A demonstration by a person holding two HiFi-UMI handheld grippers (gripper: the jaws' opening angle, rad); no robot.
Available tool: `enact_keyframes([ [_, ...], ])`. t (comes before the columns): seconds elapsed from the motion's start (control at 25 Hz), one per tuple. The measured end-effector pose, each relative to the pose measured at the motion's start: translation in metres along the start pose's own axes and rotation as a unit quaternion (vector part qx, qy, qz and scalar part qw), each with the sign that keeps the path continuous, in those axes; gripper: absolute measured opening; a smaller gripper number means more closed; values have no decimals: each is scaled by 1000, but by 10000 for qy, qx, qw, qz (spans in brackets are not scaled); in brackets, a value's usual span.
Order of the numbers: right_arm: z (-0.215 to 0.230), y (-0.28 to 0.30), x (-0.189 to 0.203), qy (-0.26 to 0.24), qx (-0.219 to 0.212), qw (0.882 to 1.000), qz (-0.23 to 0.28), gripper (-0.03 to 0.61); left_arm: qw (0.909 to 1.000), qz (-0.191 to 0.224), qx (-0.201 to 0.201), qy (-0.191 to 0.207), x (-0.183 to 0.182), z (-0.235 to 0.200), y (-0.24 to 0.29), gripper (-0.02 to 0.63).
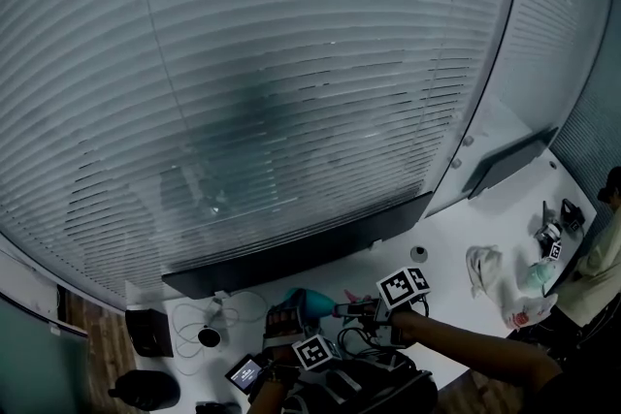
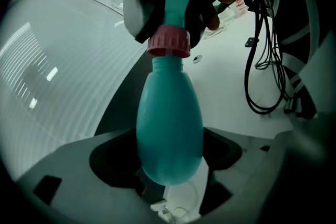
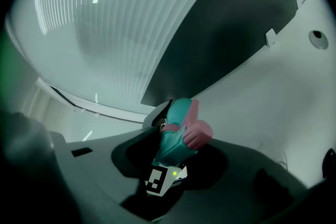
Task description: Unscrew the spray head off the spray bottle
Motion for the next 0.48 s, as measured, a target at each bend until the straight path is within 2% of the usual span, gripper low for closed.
enact_keyframes([
  [0.32,-13,-10,-3,-601,340,9976,18,121,9946,128,590,-847,3,-12,0,371],
  [0.48,-19,-5,-8,-1378,1006,9851,-227,121,9965,265,454,-647,-3,-2,-2,371],
])
Point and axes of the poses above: the fingertips, and each gripper's own axes: y forward along the fingers, z to its right, x out of its underside, the point moved 10 cm from there along -y, backward along the fingers, and after that the axes turned 8 degrees about -z, right-handed, at the moved point
